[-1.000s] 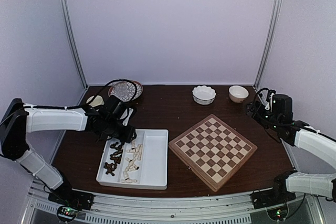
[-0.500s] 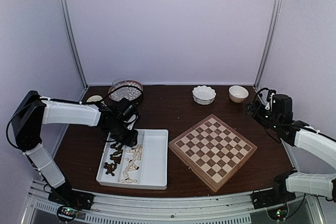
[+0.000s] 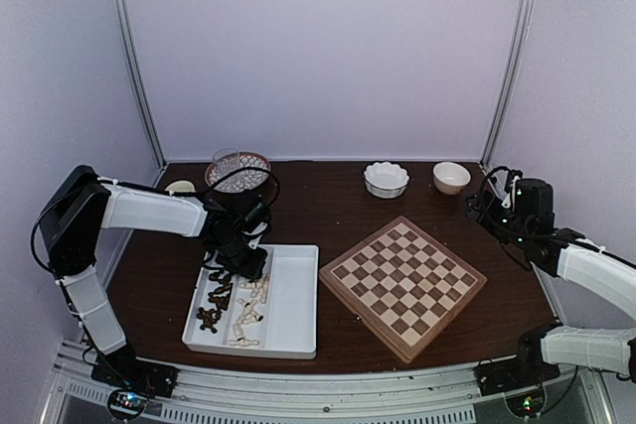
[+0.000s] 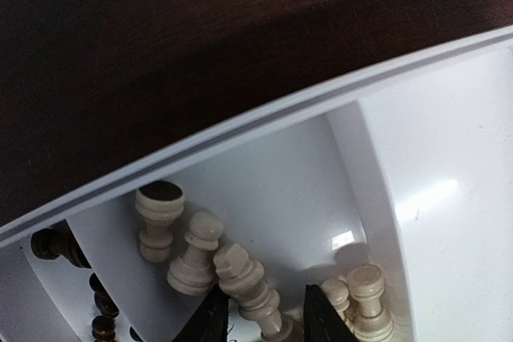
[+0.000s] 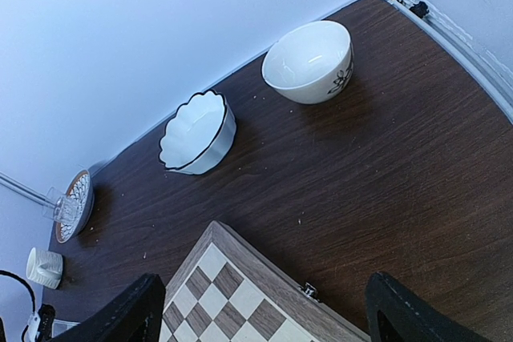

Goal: Set up the chess pieces on the board
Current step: Pick up the king from the storage box, then pass from the left arm to the right, then place the king on e1.

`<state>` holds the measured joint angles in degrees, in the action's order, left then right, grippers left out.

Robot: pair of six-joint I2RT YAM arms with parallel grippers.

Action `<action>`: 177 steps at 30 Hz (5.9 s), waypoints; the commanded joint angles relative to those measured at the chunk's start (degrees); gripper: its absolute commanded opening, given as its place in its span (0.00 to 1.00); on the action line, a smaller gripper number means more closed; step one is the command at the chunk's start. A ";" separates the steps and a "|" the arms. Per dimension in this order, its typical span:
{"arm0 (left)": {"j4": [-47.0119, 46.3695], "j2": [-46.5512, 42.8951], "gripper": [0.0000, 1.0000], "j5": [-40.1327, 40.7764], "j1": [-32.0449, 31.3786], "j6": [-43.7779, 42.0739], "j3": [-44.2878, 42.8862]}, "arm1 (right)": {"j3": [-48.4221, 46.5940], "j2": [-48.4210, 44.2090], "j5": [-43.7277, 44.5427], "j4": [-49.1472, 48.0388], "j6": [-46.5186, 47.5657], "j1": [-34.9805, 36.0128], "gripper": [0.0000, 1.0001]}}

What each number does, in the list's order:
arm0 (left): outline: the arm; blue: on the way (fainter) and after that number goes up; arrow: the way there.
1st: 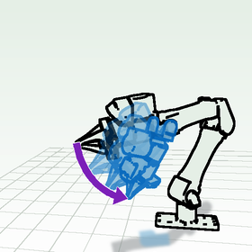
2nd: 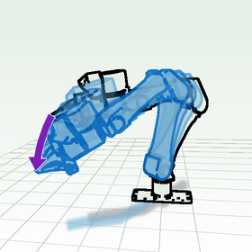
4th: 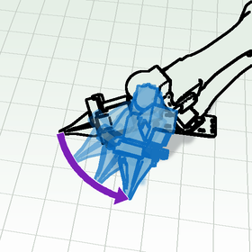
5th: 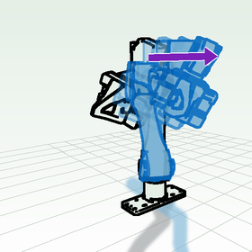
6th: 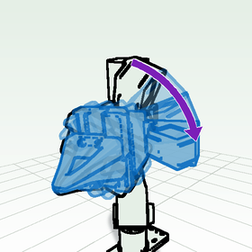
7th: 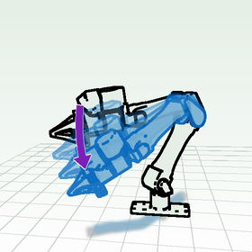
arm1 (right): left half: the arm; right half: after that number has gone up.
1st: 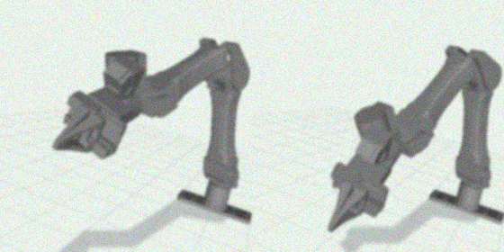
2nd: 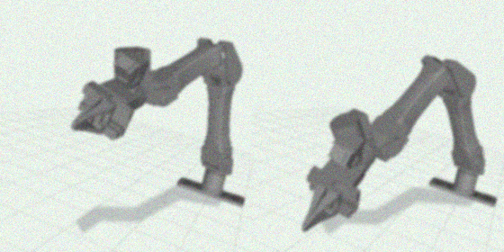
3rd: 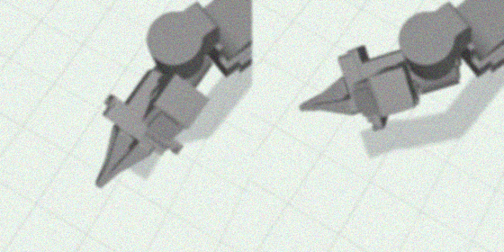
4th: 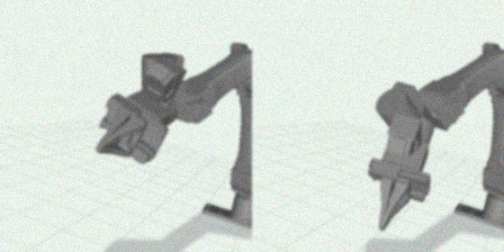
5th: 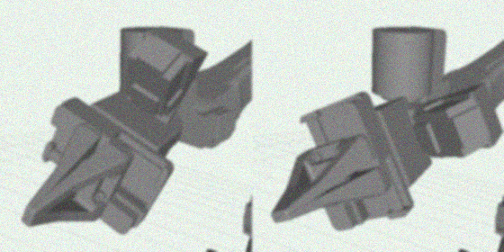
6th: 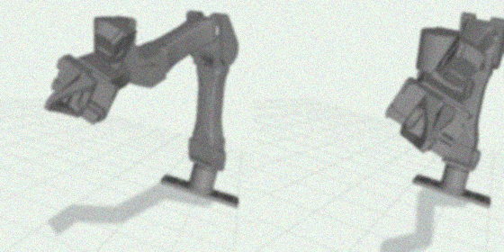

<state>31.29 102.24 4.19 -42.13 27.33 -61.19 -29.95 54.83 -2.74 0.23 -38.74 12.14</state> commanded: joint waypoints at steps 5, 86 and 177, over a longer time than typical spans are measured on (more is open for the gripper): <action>2.79 1.39 0.29 2.27 -0.09 0.52 -1.73 | 0.81 -0.51 0.75 -1.15 0.33 0.25 0.90; -44.64 -14.47 0.18 3.86 -23.06 -32.36 18.38 | -25.49 42.58 -37.23 -11.35 16.42 38.79 0.59; -26.51 -28.49 0.73 24.97 -17.64 -12.14 18.07 | -25.33 32.55 5.60 27.64 11.59 14.51 0.11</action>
<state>4.86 72.82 29.58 -59.94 14.61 -41.06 -55.72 87.64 3.18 27.90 -26.30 27.09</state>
